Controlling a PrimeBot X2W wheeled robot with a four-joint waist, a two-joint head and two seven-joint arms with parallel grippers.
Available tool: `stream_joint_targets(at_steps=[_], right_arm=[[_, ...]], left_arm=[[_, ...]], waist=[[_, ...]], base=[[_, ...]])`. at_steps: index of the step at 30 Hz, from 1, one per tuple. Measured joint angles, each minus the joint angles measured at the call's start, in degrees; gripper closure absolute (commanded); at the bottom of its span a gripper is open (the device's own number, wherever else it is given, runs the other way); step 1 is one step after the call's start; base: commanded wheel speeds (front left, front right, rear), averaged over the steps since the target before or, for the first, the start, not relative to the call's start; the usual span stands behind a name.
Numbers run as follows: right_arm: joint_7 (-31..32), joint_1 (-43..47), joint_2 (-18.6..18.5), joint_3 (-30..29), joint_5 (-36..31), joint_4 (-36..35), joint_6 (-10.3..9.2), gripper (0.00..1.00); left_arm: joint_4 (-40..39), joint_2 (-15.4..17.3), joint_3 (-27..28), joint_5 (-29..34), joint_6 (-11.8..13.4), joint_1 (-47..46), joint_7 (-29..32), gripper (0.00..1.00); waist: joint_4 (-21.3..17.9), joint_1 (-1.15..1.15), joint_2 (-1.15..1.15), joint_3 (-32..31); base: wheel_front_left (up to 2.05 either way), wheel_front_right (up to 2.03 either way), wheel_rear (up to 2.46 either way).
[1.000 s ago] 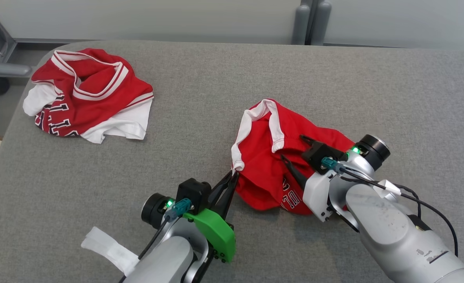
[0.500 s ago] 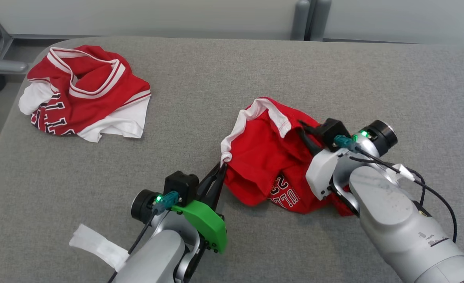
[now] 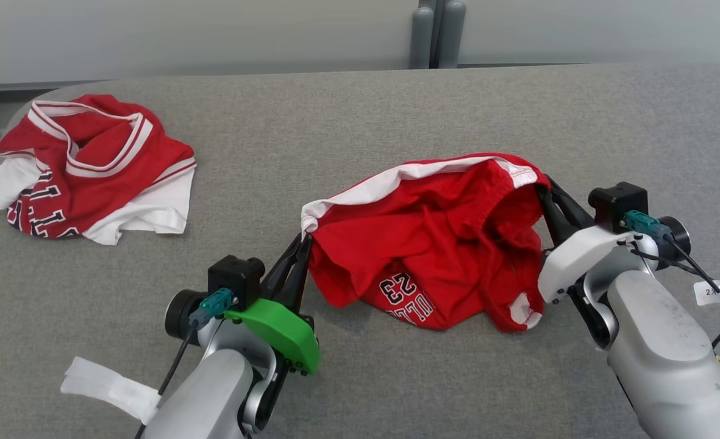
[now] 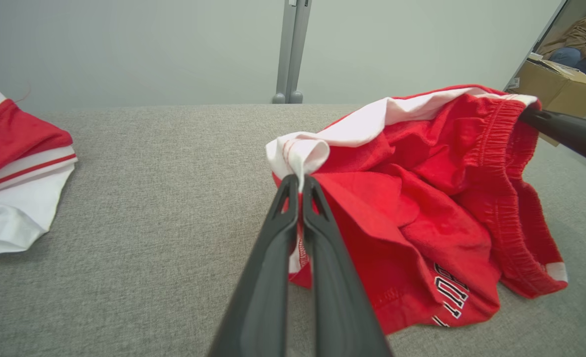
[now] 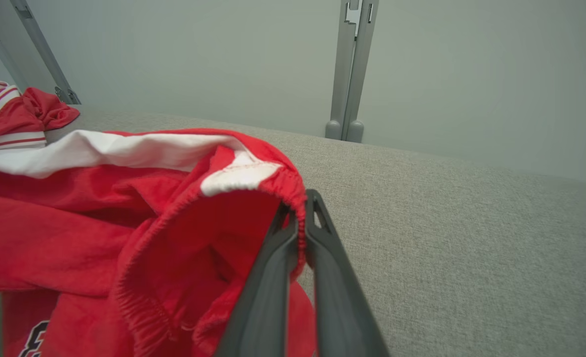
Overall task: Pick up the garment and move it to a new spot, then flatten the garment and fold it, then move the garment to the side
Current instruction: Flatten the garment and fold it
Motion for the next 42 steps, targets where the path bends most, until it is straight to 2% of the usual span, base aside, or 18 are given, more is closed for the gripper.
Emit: stream_joint_targets(at_steps=[2,3,5,9,14,21,24,27,30,37,42], right_arm=[[-0.01,0.61,-0.16,-0.32,0.09,-0.45,0.11,1.0],[-0.01,1.08,-0.25,-0.64,0.27,-0.93,0.13,1.0],[-0.12,1.81,-0.58,-1.07,0.7,-1.86,0.16,1.0],[-0.19,3.78,-1.69,-0.83,1.46,-4.33,0.86,1.0],[-0.26,3.58,-4.37,-0.93,0.52,-10.71,1.13,1.0],[-0.26,-5.81,-5.33,2.48,-3.56,-13.19,1.65,1.0],[-0.32,-12.54,-5.36,-0.78,-4.64,-19.65,1.07,1.0],[-0.49,-15.97,-5.45,-2.49,-4.67,-25.12,0.23,1.0],[-0.69,-11.93,-4.98,-0.93,-4.15,-23.47,0.82,1.0],[-0.41,9.66,-3.33,3.78,-0.31,-13.12,1.64,1.0],[-0.41,12.74,-2.16,2.49,2.19,-12.85,1.64,1.0]], left_arm=[[-0.29,0.31,0.18,0.1,-0.23,0.38,-0.01,1.0],[-0.38,0.48,0.33,0.29,-0.54,0.8,-0.01,0.95],[-0.49,0.6,0.29,0.56,-1.08,1.53,-0.01,0.93],[-2.75,0.93,0.42,2.05,-2.23,2.79,-0.01,1.0],[-5.93,1.55,1.74,4.37,-3.11,2.61,-0.01,1.0],[-6.45,4.95,4.82,8.9,-3.52,-5.68,-0.01,1.0],[-10.09,5.22,8.03,10.84,-2.98,-11.48,-0.16,1.0],[-13.9,3.85,9.71,11.41,-2.99,-15.42,-0.51,1.0],[-12.66,3.49,8.29,11.4,-3.22,-13.78,-0.52,1.0],[-4.86,3.5,3.13,10.01,-4.89,1.3,-0.42,0.88],[-3.72,3.58,3.66,9.59,-5.66,4.61,-0.42,0.85]], waist=[[-0.43,0.0,0.0,-0.14],[-0.9,0.0,0.0,-0.3],[-1.8,0.0,0.0,-0.6],[-3.6,0.0,0.0,-1.28],[-5.37,0.0,0.0,-2.12],[-7.42,0.0,0.0,-2.95],[-7.87,0.0,0.0,-2.92],[-7.64,0.0,0.0,-2.45],[-7.25,0.0,0.0,-1.77],[-6.78,0.0,0.0,0.14],[-7.62,0.0,0.0,1.51]], base=[[0.0,0.0,0.0],[0.0,0.0,0.0],[0.0,0.0,0.0],[0.0,0.0,0.0],[0.0,0.0,0.0],[0.0,0.0,0.0],[0.0,0.0,0.0],[0.0,0.0,0.0],[0.0,0.0,0.0],[0.0,0.0,0.0],[0.0,0.0,0.0]])
